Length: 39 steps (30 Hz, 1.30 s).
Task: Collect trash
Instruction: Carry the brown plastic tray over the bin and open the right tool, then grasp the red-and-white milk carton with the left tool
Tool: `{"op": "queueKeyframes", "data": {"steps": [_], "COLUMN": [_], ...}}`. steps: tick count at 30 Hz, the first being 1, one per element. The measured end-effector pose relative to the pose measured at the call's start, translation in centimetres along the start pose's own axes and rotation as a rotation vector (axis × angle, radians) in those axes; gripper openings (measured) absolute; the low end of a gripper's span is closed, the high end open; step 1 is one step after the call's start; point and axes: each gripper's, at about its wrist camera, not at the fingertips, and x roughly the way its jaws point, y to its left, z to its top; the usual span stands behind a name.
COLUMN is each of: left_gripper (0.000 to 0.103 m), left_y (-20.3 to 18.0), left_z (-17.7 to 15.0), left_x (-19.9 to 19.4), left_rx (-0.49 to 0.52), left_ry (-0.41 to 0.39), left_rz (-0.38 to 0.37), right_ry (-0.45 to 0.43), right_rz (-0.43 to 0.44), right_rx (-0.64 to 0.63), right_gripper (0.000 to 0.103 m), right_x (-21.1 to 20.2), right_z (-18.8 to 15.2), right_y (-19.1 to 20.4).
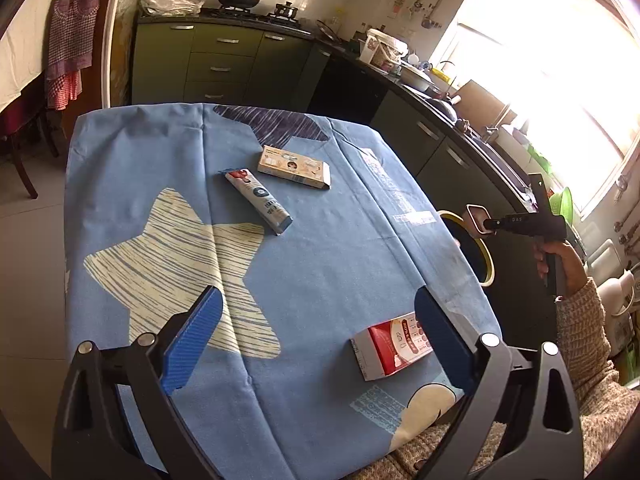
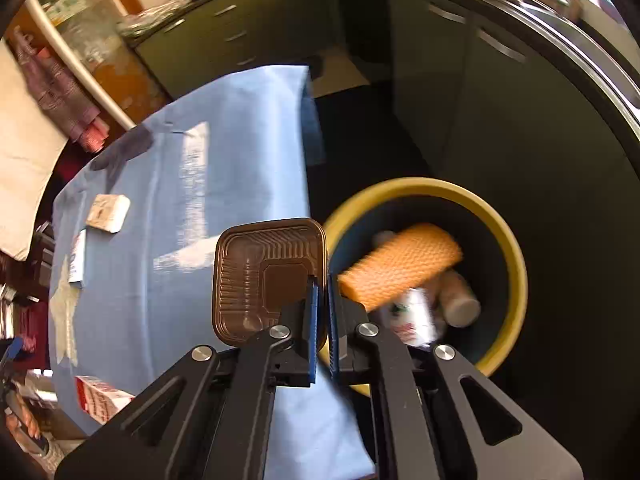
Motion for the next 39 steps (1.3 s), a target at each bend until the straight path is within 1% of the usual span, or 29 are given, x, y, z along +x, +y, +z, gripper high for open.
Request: {"op": "queueKeyframes", "data": {"steps": [3,5,8,11,12,13,14,15,16,18,21,23,25,26,28,30,31,33,39], "left_gripper": [0.092,0.092,0.092,0.092,0.092,0.092,0.092,0.092,0.092,0.093,0.094,0.094,0.094,0.094,0.094,0.094,0.094,0.094,0.094], "left_y": [-1.4,-2.4,-3.5,-4.6,-5.0,-5.3,-5.6,-5.9,-6.3,-7.1,-8.5,-9.7,-10.8,-11.4,-12.1,-12.7,-12.9,-13.3,-14.1], "left_z": [0.1,0.2,0.3,0.2,0.2,0.2,0.2,0.2,0.2,0.2,0.1,-0.2,-0.9,-1.2,-1.8,-2.5,-2.8,-3.3,-4.0], "left_x": [0.5,0.8,1.2,1.4,1.5,1.7,1.8,2.0,2.1,2.6,4.0,5.3,6.5,7.2,8.7,10.0,10.6,11.6,13.7], "left_rx": [0.043,0.072,0.109,0.152,0.167,0.183,0.202,0.221,0.243,0.305,0.433,0.546,0.665,0.723,0.798,0.861,0.886,0.931,1.008], "left_ry": [0.014,0.024,0.035,0.044,0.047,0.05,0.054,0.058,0.062,0.073,0.113,0.149,0.198,0.234,0.311,0.393,0.42,0.457,0.517], "left_rz": [-0.009,-0.018,-0.029,-0.047,-0.054,-0.065,-0.08,-0.092,-0.103,-0.132,-0.183,-0.201,-0.221,-0.243,-0.281,-0.318,-0.325,-0.313,-0.285], "right_ry": [0.019,0.028,0.04,0.063,0.065,0.058,0.041,0.024,0.009,-0.021,-0.049,-0.06,-0.064,-0.064,-0.061,-0.057,-0.052,-0.039,-0.019], "right_rz": [-0.041,-0.048,-0.061,-0.089,-0.099,-0.113,-0.127,-0.134,-0.128,-0.098,-0.064,-0.044,-0.025,-0.015,0.0,0.011,0.017,0.029,0.061], "right_rx": [0.086,0.128,0.162,0.171,0.175,0.177,0.172,0.164,0.16,0.151,0.115,0.091,0.07,0.061,0.045,0.033,0.03,0.029,0.031], "right_gripper": [0.005,0.005,0.005,0.007,0.017,0.033,0.038,0.039,0.039,0.042,0.048,0.05,0.051,0.053,0.056,0.056,0.056,0.056,0.056], "right_x": [1.2,2.2,3.5,4.9,5.2,5.2,5.0,4.6,4.1,2.8,1.0,-0.1,-0.8,-1.1,-1.2,-1.2,-1.2,-0.9,-0.1], "right_z": [-0.6,-0.8,-1.0,-0.9,-1.0,-1.0,-1.1,-1.3,-1.5,-1.9,-2.8,-3.6,-4.3,-4.7,-5.2,-5.9,-5.9,-6.2,-6.8], "right_y": [-4.8,-6.8,-8.7,-9.6,-9.8,-9.9,-9.9,-9.5,-9.2,-8.5,-7.1,-6.2,-5.4,-5.1,-4.1,-3.6,-3.2,-2.7,-2.2]}}
